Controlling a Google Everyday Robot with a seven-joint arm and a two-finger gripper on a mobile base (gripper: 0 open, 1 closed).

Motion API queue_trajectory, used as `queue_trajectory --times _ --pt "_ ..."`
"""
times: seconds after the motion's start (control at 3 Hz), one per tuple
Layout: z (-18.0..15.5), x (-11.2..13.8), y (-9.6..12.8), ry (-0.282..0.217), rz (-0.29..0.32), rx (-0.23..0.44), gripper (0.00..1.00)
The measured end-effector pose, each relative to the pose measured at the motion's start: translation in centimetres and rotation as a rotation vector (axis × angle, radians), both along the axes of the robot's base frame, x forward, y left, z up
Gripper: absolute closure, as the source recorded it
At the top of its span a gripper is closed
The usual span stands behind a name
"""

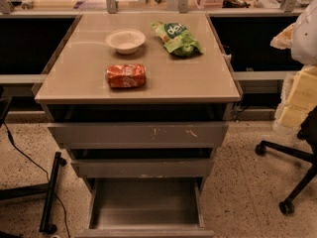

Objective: Place coke can into bottom drawer

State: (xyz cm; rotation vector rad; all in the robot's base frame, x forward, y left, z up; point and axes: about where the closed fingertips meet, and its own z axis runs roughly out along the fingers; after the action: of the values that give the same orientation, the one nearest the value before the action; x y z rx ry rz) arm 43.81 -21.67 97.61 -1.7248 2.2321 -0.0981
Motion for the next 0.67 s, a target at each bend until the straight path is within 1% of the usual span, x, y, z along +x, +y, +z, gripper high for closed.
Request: queue_trajectory --times 0.33,0.67 --pt "0.1 0.0 0.1 -0.003 0.001 0.001 0.00" --pt "-0.3 2.5 4.5 -0.005 0.103 0.047 0.00"
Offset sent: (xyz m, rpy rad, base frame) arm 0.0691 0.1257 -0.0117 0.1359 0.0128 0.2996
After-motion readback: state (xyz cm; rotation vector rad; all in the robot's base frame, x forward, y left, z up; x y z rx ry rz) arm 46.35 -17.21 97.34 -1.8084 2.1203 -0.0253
